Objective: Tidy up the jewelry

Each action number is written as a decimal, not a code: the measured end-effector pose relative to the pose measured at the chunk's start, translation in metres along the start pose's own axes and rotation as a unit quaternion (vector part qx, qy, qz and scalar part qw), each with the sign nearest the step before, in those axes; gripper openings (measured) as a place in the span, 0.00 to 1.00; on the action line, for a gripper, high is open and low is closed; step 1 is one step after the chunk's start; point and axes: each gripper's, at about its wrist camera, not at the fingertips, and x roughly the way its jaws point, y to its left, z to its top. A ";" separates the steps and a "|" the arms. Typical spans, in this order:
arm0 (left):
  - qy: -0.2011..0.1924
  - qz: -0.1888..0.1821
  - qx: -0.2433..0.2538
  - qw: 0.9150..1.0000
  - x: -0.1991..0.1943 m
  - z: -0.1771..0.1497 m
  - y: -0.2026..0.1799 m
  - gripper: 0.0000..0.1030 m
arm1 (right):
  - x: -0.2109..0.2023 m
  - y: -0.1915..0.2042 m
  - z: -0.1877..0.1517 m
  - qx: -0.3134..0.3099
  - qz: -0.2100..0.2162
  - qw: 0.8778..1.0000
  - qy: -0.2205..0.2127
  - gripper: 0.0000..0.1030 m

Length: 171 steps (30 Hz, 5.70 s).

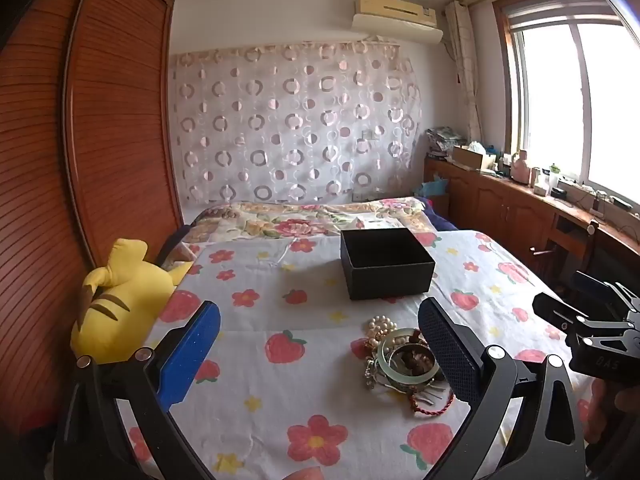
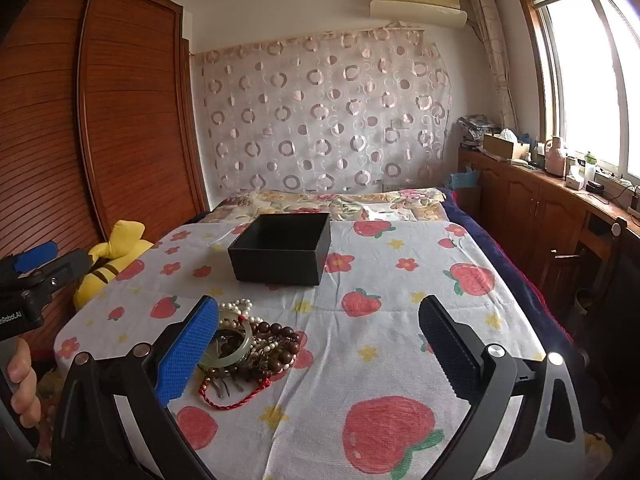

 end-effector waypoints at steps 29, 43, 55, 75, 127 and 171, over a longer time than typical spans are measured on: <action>-0.001 0.000 -0.002 1.000 0.000 0.000 0.000 0.93 | 0.000 0.000 0.001 -0.001 0.001 1.000 0.001 0.98; -0.003 -0.002 -0.003 1.000 0.000 0.000 0.000 0.93 | 0.001 0.001 0.000 -0.001 0.001 1.000 0.001 0.98; -0.002 -0.002 -0.004 1.000 -0.001 0.000 0.000 0.93 | 0.001 0.000 0.000 0.000 0.002 1.000 0.001 0.98; -0.003 -0.002 -0.004 1.000 -0.001 0.000 0.000 0.93 | 0.000 0.001 0.000 0.000 0.002 1.000 0.001 0.98; 0.191 -0.168 0.056 0.966 0.133 -0.044 -0.059 0.90 | 0.033 -0.033 -0.046 -0.020 0.036 0.995 0.095 0.81; 0.142 -0.124 -0.023 0.982 0.104 -0.042 0.042 0.67 | 0.126 0.089 -0.031 -0.172 0.187 0.946 0.203 0.77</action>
